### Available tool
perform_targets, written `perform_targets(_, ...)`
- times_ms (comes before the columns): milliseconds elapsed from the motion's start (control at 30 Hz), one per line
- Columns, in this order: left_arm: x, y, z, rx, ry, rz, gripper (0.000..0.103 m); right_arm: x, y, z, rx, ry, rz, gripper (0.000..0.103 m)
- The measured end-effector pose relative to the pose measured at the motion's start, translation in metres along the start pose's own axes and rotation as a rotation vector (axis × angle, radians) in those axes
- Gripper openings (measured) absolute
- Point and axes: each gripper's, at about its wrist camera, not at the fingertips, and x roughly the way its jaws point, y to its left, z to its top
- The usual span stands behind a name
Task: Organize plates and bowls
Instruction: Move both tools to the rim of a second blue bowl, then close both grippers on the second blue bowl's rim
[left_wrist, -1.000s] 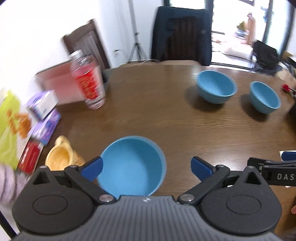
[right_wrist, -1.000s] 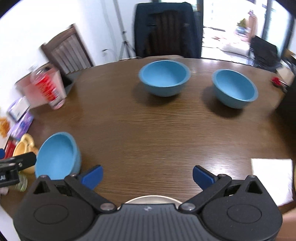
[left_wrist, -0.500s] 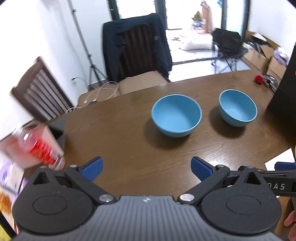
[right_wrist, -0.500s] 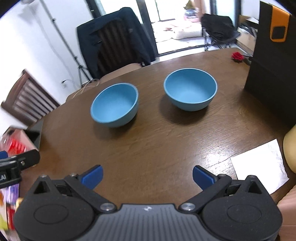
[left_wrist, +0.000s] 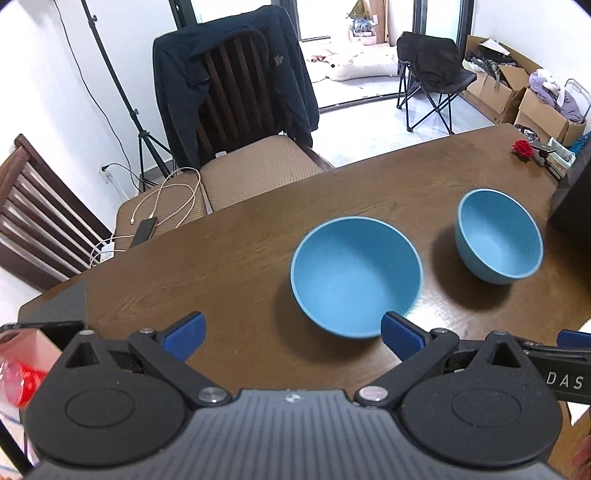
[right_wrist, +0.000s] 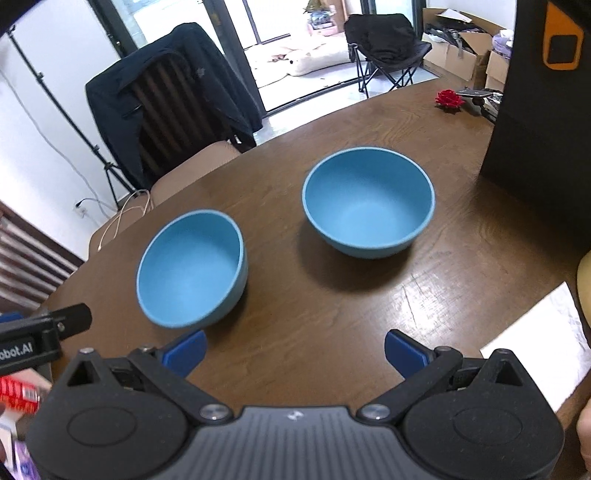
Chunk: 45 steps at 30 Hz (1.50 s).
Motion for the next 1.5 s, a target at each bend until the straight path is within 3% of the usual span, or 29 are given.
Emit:
perform_targets(233,0.049,0.012,0.021,-0.016,0.036,-0.033,0.102,0.038,0.016,0.021,0.009,0.015,-0.051,0.102)
perform_targets(400,0.085,0.015,0.030,-0.040,0.086,-0.061,0.089,0.064,0.023,0.024,0.009,0.043,-0.076,0.098)
perform_targets(600,0.115,0.021,0.038,-0.052,0.111,-0.072,0.084,0.087,0.028,0.031,0.005,0.046,-0.082,0.093)
perform_targets(733,0.129,0.021,0.039,-0.070,0.125,-0.079,0.079,0.102,0.032,0.035,0.000,0.054,-0.084,0.083)
perform_targets(867,0.144,0.017,0.039,-0.058,0.149,-0.094,0.067,0.116,0.036,0.037,-0.002,0.069,-0.081,0.069)
perform_targets(1100,0.165,0.013,0.039,-0.054,0.191,-0.101,0.048,0.135,0.044,0.040,-0.005,0.080,-0.064,0.060)
perform_targets(1233,0.173,0.013,0.039,-0.060,0.204,-0.116,0.041,0.143,0.051,0.040,-0.018,0.089,-0.062,0.044)
perform_targets(1433,0.176,0.013,0.037,-0.062,0.212,-0.128,0.024,0.149,0.054,0.039,-0.012,0.098,-0.044,0.023)
perform_targets(1500,0.177,0.014,0.037,-0.066,0.214,-0.134,0.012,0.149,0.054,0.038,-0.007,0.096,-0.035,0.020)
